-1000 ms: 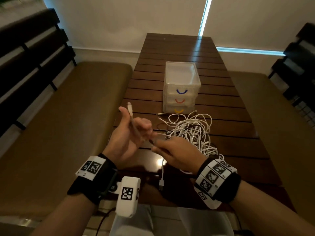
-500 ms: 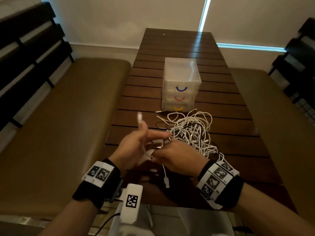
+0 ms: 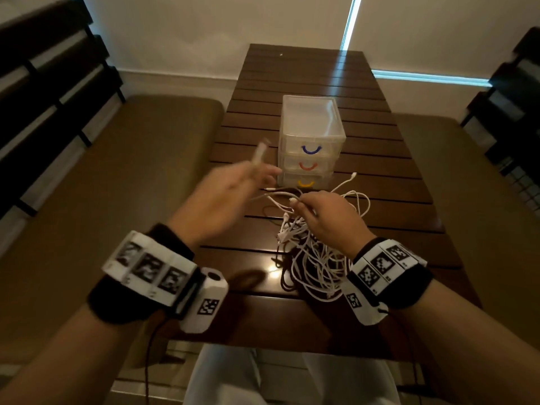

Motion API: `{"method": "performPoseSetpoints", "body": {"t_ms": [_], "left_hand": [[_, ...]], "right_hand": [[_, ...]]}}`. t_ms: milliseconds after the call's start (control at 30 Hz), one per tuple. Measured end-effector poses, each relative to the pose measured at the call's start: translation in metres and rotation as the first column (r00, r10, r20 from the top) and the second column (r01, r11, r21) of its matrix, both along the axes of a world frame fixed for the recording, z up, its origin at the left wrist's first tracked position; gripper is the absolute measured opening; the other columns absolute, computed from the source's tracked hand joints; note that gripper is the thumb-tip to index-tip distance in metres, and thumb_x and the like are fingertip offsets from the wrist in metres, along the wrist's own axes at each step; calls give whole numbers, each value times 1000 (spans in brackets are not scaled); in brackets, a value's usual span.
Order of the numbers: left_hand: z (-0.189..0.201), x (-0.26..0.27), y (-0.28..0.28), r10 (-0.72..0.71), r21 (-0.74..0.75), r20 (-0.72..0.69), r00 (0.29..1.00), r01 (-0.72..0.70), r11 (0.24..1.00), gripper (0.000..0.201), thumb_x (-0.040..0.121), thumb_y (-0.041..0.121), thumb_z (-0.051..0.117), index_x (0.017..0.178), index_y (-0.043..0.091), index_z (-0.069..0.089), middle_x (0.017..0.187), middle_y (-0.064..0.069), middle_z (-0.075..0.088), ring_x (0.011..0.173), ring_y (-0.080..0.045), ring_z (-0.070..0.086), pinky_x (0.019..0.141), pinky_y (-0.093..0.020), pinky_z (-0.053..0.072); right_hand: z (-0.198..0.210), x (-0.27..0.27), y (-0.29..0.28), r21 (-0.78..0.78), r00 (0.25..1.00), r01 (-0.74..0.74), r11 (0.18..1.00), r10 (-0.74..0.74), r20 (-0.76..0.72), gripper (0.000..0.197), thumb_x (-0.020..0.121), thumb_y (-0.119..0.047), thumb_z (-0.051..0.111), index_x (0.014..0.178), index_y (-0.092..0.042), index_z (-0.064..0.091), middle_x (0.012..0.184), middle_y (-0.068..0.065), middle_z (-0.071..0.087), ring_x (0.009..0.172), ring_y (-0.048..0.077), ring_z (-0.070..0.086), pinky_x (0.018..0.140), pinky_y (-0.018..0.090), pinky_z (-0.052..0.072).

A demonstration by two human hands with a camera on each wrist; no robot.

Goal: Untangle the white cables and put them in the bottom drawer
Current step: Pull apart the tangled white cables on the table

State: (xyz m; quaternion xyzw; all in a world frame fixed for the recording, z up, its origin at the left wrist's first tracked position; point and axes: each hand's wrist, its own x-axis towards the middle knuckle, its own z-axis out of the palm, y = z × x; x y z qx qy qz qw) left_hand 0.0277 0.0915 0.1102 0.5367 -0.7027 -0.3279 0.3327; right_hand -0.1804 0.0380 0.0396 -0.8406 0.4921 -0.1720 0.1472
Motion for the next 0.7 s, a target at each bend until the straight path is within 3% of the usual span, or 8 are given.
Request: {"method": "performPoseSetpoints", "body": {"t_ms": [33, 100, 233, 400, 500, 600, 700], "left_hand": [[-10, -8, 0, -46, 22, 119, 992, 44, 999, 54, 96, 53, 25, 128, 27, 60, 112, 4, 66, 70, 7, 58, 61, -18, 47], [-29, -19, -1, -104, 71, 288, 952, 87, 994, 53, 97, 55, 23, 134, 31, 53, 110, 7, 65, 84, -4, 62, 72, -26, 51], [-47, -29, 4, -86, 47, 379, 922, 74, 996, 40, 102, 47, 27, 132, 35, 50, 95, 16, 59, 87, -10, 60, 70, -27, 42], [-58, -33, -2, 62, -86, 479, 875, -24, 996, 34, 103, 41, 31, 118, 23, 57, 94, -1, 69, 86, -25, 65, 75, -41, 49], [-65, -35, -2, 51, -85, 501, 864, -10, 996, 34, 104, 37, 33, 117, 26, 62, 94, 1, 71, 86, -22, 66, 71, -34, 45], [-73, -33, 2, 15, 9, 531, 847, -23, 1000, 39, 101, 47, 36, 94, 25, 68, 75, 4, 65, 68, -15, 60, 56, -26, 37], [-80, -25, 3, 34, 21, 535, 844, -53, 998, 48, 93, 60, 43, 77, 22, 68, 65, 2, 63, 60, -12, 58, 50, -24, 34]], "right_hand": [[1, 2, 3, 9, 1000, 0, 1000, 0, 4, 37, 102, -36, 44, 84, -15, 68, 74, -1, 63, 69, 16, 56, 63, 35, 43], [0, 4, 7, 4, 1000, -11, 1000, 11, 19, 35, 101, -32, 46, 82, -12, 67, 74, 1, 62, 70, 17, 54, 63, 36, 41], [-8, 8, 12, -38, 995, -74, 997, 76, 63, 20, 96, -17, 54, 95, -6, 71, 96, 5, 63, 88, 19, 56, 76, 29, 44], [-14, 19, 21, -2, 976, -112, 994, 111, 187, 19, 89, -8, 57, 103, -12, 70, 104, 6, 67, 92, 20, 61, 81, 34, 49], [-25, 22, 23, 63, 979, -81, 995, 67, 193, 24, 89, -13, 54, 102, -23, 70, 103, -2, 69, 96, 17, 60, 86, 35, 50], [-36, 21, 24, 32, 994, -66, 997, 63, 88, 19, 88, -23, 53, 94, -27, 70, 91, -7, 67, 91, 15, 59, 95, 40, 45], [-40, 18, 26, -9, 997, -57, 998, 56, -56, 26, 90, -35, 51, 104, -22, 68, 99, -7, 63, 103, 14, 55, 108, 40, 31]]}}
